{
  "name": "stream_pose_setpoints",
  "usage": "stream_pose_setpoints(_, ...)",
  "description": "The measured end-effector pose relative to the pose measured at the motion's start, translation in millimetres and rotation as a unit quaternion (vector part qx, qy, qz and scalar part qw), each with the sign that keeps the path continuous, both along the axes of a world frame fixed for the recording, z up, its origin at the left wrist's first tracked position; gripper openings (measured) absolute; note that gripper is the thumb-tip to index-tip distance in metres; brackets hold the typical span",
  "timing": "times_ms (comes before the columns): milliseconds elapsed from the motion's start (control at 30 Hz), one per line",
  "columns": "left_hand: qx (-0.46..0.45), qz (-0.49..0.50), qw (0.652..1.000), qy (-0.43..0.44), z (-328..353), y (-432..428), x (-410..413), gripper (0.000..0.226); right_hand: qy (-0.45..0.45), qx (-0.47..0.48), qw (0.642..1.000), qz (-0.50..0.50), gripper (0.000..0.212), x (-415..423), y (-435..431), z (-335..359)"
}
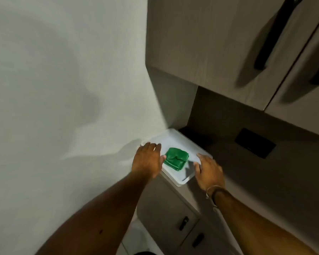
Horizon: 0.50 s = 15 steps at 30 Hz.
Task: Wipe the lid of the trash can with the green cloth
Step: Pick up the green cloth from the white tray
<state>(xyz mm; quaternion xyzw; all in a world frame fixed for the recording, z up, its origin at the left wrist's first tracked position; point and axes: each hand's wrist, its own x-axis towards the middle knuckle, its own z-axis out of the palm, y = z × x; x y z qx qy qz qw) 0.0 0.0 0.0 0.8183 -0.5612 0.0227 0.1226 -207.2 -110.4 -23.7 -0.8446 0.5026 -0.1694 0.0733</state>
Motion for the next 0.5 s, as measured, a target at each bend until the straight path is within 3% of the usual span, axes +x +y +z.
stream_pose_setpoints(100, 0.029, -0.015, 0.999, 0.021, -19, -67, 6, 0.035, 0.014, 0.02, 1.0, 0.003, 0.025, 28, -55, -11)
stream_pose_setpoints(200, 0.101, 0.031, 0.989, 0.103, -41, -127, 13, 0.034, 0.058, 0.099, 0.993, -0.005, 0.02, 65, -96, -14)
stream_pose_setpoints(300, 0.185, 0.091, 0.961, 0.184, -62, -169, 28, 0.054, 0.168, 0.135, 0.976, 0.039, 0.028, 92, -123, -20)
stream_pose_setpoints(367, 0.237, 0.1, 0.948, 0.189, -68, -183, 38, 0.069, 0.23, 0.152, 0.96, 0.053, 0.043, 100, -136, -24)
stream_pose_setpoints(500, 0.262, 0.115, 0.934, 0.214, -82, -201, 47, 0.08, 0.227, 0.217, 0.949, 0.042, 0.062, 109, -159, -43)
